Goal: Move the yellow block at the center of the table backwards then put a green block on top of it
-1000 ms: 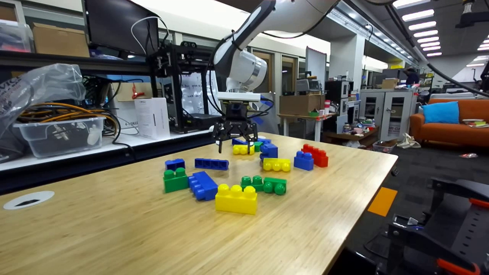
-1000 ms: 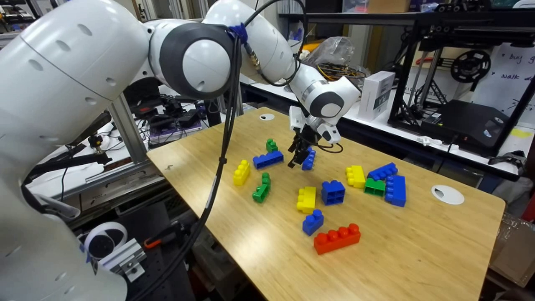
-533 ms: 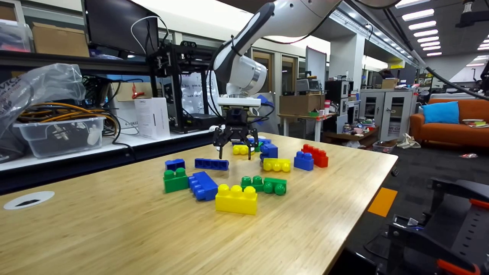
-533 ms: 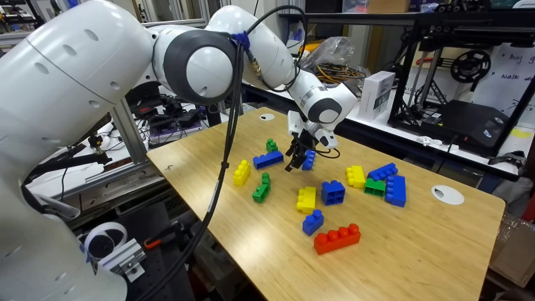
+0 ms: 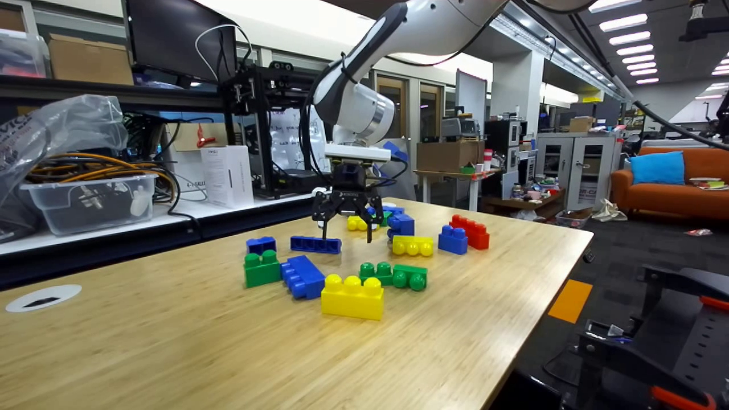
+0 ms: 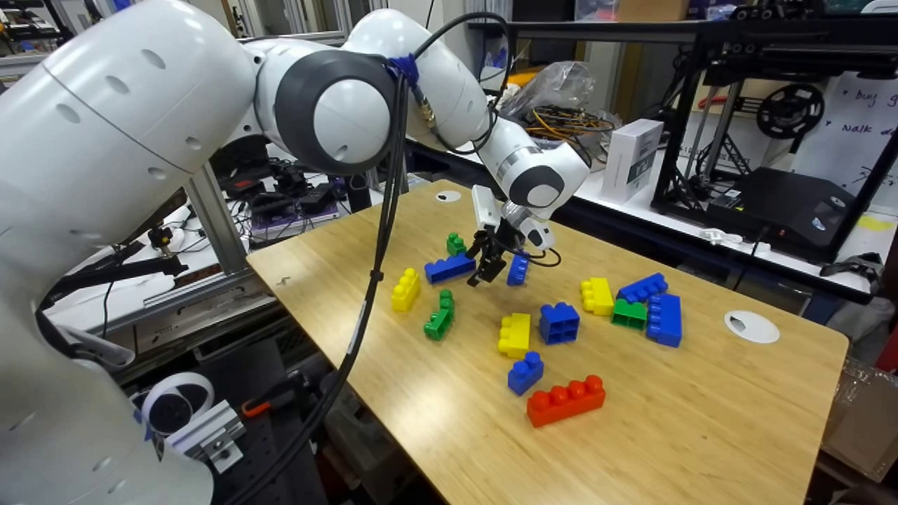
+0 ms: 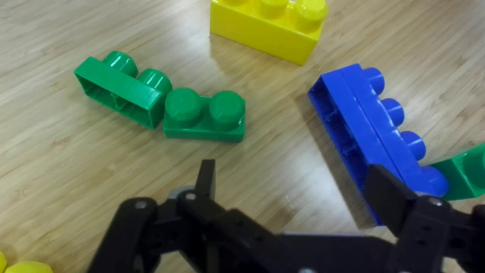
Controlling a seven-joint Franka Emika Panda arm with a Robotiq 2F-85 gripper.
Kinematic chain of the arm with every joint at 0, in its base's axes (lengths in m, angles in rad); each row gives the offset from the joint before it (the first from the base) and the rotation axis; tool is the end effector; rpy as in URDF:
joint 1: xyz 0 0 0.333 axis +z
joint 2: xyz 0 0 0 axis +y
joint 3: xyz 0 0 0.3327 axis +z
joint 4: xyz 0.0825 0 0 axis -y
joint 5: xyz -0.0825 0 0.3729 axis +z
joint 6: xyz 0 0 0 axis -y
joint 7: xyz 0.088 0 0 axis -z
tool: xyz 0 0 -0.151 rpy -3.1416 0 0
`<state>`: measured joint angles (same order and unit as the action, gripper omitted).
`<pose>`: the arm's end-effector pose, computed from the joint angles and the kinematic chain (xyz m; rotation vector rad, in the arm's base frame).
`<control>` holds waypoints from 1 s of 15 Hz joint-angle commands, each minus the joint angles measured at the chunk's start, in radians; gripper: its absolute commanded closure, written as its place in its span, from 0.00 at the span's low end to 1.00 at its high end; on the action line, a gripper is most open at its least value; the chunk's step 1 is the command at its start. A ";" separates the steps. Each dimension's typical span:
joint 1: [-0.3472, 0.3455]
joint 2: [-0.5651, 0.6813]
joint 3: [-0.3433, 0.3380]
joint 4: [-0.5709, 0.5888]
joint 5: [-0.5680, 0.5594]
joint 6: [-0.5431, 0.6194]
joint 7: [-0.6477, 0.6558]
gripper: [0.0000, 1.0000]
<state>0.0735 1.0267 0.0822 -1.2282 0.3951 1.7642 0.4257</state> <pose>0.6693 0.1455 0.1012 -2.6643 0.6347 0.8324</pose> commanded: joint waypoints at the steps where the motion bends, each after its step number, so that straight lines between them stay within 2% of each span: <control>1: 0.001 0.003 -0.002 0.005 0.001 -0.004 -0.004 0.00; 15: 0.001 0.016 0.003 0.033 0.008 -0.013 0.001 0.00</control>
<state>0.0743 1.0277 0.0824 -1.2260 0.3955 1.7648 0.4191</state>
